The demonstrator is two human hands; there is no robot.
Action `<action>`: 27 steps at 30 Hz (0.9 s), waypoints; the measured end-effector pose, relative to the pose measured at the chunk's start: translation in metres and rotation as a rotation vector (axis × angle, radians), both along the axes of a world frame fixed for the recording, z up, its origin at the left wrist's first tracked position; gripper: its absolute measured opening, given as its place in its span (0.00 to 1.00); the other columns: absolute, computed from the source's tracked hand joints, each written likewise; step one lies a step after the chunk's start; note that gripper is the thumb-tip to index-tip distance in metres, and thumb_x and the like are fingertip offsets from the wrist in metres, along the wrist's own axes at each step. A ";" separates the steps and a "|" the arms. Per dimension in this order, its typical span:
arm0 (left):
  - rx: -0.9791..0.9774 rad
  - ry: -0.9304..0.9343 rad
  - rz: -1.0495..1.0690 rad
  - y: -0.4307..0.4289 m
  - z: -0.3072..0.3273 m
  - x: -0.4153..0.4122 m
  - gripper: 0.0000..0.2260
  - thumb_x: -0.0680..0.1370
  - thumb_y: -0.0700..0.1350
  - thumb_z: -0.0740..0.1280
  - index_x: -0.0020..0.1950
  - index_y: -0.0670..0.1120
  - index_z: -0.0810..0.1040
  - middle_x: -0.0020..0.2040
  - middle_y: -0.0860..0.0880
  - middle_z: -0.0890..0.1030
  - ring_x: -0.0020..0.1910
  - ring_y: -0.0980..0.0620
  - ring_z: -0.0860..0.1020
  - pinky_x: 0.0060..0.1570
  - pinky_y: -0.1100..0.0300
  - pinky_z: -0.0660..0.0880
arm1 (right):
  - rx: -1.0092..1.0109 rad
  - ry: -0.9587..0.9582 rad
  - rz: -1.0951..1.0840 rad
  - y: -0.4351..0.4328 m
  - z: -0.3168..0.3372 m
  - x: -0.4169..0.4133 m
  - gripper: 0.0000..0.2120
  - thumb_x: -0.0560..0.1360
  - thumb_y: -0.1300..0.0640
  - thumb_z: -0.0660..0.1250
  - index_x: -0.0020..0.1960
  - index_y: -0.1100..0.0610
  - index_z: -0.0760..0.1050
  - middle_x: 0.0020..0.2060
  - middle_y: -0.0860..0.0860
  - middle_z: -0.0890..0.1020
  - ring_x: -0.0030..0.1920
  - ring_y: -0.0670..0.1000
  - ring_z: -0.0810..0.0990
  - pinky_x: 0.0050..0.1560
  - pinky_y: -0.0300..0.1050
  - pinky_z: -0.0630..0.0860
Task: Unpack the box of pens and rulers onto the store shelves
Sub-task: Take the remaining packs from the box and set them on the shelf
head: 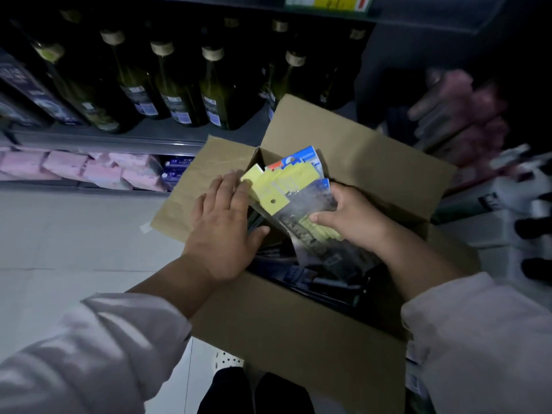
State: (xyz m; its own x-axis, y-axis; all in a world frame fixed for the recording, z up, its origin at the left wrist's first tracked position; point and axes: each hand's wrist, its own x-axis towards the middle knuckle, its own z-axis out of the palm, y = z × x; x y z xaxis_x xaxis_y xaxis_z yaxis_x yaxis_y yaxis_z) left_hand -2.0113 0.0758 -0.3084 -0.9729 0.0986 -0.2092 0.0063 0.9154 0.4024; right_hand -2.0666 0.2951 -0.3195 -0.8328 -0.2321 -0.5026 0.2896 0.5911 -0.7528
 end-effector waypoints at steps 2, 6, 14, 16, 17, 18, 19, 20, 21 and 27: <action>0.104 0.019 0.059 0.007 0.017 0.001 0.39 0.76 0.57 0.64 0.78 0.45 0.46 0.78 0.45 0.47 0.77 0.49 0.45 0.73 0.53 0.45 | -0.018 0.015 -0.031 0.002 0.019 -0.002 0.16 0.71 0.55 0.72 0.57 0.47 0.75 0.51 0.44 0.82 0.53 0.45 0.80 0.59 0.47 0.75; 0.433 -0.048 0.190 0.018 0.055 0.001 0.44 0.74 0.53 0.69 0.77 0.44 0.41 0.78 0.48 0.47 0.76 0.52 0.48 0.70 0.65 0.48 | -0.044 0.035 -0.087 0.006 0.063 -0.004 0.20 0.68 0.48 0.72 0.60 0.45 0.74 0.53 0.43 0.81 0.54 0.46 0.80 0.60 0.55 0.75; 0.937 -0.587 0.329 0.052 0.111 -0.012 0.44 0.61 0.54 0.73 0.74 0.52 0.59 0.68 0.49 0.72 0.64 0.48 0.73 0.63 0.47 0.71 | -0.285 0.001 -0.327 0.008 0.139 0.004 0.22 0.66 0.54 0.74 0.58 0.57 0.75 0.56 0.58 0.80 0.59 0.57 0.78 0.64 0.55 0.71; 0.934 -0.611 0.323 0.058 0.116 -0.018 0.39 0.62 0.54 0.72 0.70 0.47 0.64 0.63 0.46 0.75 0.58 0.47 0.76 0.59 0.49 0.73 | -0.319 0.008 -0.366 0.003 0.150 0.009 0.29 0.64 0.52 0.74 0.63 0.58 0.73 0.57 0.54 0.80 0.58 0.53 0.78 0.65 0.54 0.70; 0.954 -0.614 0.331 0.061 0.117 -0.022 0.41 0.60 0.57 0.72 0.70 0.47 0.64 0.64 0.45 0.75 0.59 0.46 0.76 0.60 0.47 0.73 | -0.343 0.013 -0.380 0.002 0.152 0.010 0.28 0.65 0.54 0.74 0.64 0.56 0.73 0.56 0.52 0.81 0.58 0.52 0.79 0.65 0.53 0.70; 0.973 -0.618 0.333 0.062 0.116 -0.026 0.45 0.58 0.61 0.71 0.72 0.48 0.63 0.66 0.45 0.73 0.61 0.45 0.75 0.61 0.45 0.73 | -0.354 0.018 -0.398 0.002 0.152 0.010 0.25 0.68 0.56 0.74 0.63 0.56 0.73 0.55 0.50 0.82 0.57 0.51 0.79 0.65 0.53 0.70; 0.977 -0.618 0.334 0.062 0.118 -0.028 0.47 0.56 0.62 0.71 0.73 0.50 0.63 0.68 0.45 0.72 0.63 0.44 0.74 0.62 0.44 0.72 | -0.369 0.015 -0.415 0.003 0.154 0.011 0.22 0.70 0.58 0.73 0.62 0.55 0.74 0.54 0.50 0.82 0.56 0.50 0.79 0.65 0.52 0.71; 0.988 -0.608 0.323 0.061 0.124 -0.027 0.47 0.57 0.62 0.72 0.73 0.49 0.62 0.68 0.46 0.73 0.63 0.45 0.74 0.63 0.45 0.71 | -0.377 0.010 -0.428 0.005 0.154 0.011 0.20 0.71 0.59 0.73 0.62 0.55 0.74 0.54 0.50 0.82 0.56 0.50 0.80 0.64 0.51 0.72; 1.001 -0.612 0.318 0.060 0.124 -0.028 0.46 0.59 0.61 0.73 0.73 0.48 0.63 0.67 0.46 0.74 0.62 0.46 0.75 0.64 0.45 0.70 | -0.396 0.000 -0.430 0.006 0.157 0.012 0.19 0.72 0.60 0.72 0.62 0.56 0.75 0.53 0.50 0.83 0.56 0.50 0.80 0.62 0.49 0.72; 1.190 -0.691 0.312 0.067 0.154 -0.014 0.19 0.73 0.47 0.72 0.63 0.50 0.74 0.56 0.48 0.82 0.58 0.46 0.79 0.54 0.48 0.75 | -0.453 -0.081 -0.554 0.008 0.174 0.027 0.17 0.69 0.56 0.75 0.57 0.53 0.78 0.51 0.48 0.84 0.56 0.51 0.80 0.61 0.55 0.72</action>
